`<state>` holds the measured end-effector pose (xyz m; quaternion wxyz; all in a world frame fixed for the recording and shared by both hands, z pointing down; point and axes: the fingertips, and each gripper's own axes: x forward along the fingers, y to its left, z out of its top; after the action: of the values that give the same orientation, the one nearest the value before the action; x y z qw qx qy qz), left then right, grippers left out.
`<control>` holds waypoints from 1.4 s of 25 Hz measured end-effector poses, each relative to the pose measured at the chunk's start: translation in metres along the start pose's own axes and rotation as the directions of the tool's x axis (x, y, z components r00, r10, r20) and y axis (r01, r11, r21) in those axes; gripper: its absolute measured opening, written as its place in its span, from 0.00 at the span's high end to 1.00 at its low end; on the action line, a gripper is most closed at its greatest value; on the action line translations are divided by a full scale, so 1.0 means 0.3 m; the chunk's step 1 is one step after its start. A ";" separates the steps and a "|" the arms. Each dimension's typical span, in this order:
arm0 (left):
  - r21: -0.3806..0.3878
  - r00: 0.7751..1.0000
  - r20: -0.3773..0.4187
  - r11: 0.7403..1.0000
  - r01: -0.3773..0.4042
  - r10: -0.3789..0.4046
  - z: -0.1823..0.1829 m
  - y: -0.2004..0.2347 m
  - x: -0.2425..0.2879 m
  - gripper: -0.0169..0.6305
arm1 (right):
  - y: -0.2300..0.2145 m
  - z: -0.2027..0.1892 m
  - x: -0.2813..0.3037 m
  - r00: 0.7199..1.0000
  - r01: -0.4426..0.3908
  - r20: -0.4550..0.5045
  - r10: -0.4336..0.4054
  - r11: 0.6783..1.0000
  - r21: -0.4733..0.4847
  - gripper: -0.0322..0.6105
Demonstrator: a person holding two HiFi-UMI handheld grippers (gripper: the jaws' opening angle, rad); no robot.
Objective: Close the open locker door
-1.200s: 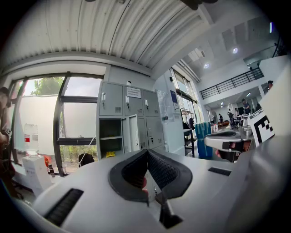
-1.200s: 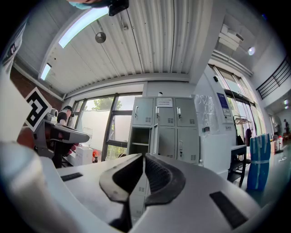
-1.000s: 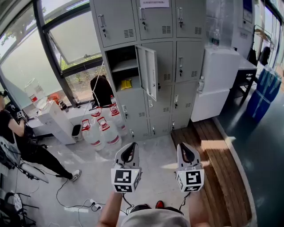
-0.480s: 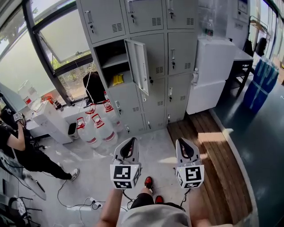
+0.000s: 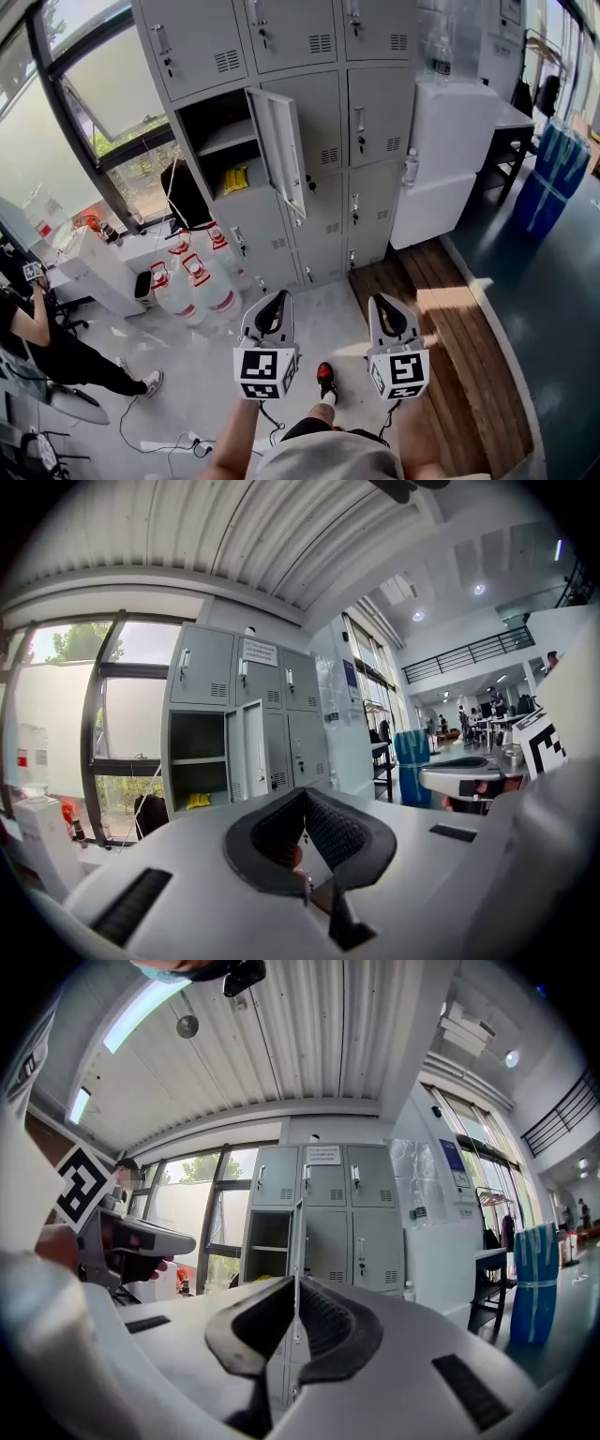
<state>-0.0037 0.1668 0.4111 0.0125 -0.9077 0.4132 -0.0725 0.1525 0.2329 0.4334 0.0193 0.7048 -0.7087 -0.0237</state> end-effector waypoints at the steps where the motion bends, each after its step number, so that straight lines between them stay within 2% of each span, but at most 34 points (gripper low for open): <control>1: -0.004 1.000 0.002 1.000 -0.004 0.004 0.006 0.019 0.032 0.94 | -0.007 0.002 0.039 1.000 -0.006 -0.001 0.006 1.000 -0.003 0.91; 20: -0.035 0.998 0.010 0.997 -0.063 0.064 0.110 0.420 0.653 0.94 | -0.118 0.076 0.833 0.994 -0.107 0.027 0.107 0.994 0.000 0.91; 27: -0.043 0.996 -0.013 0.995 -0.088 0.087 0.081 0.516 0.781 0.94 | -0.142 0.052 1.006 0.992 -0.122 0.012 0.122 0.993 0.006 0.91; 35: -0.052 0.992 -0.022 0.991 -0.125 0.124 0.079 0.556 0.870 0.94 | -0.178 0.039 1.117 0.987 -0.162 0.007 0.162 0.987 0.011 0.91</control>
<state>0.0439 -0.1402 0.4054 -0.0109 -0.8795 0.4708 -0.0690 0.2031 -0.1025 0.4164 0.0151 0.6449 -0.7639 -0.0201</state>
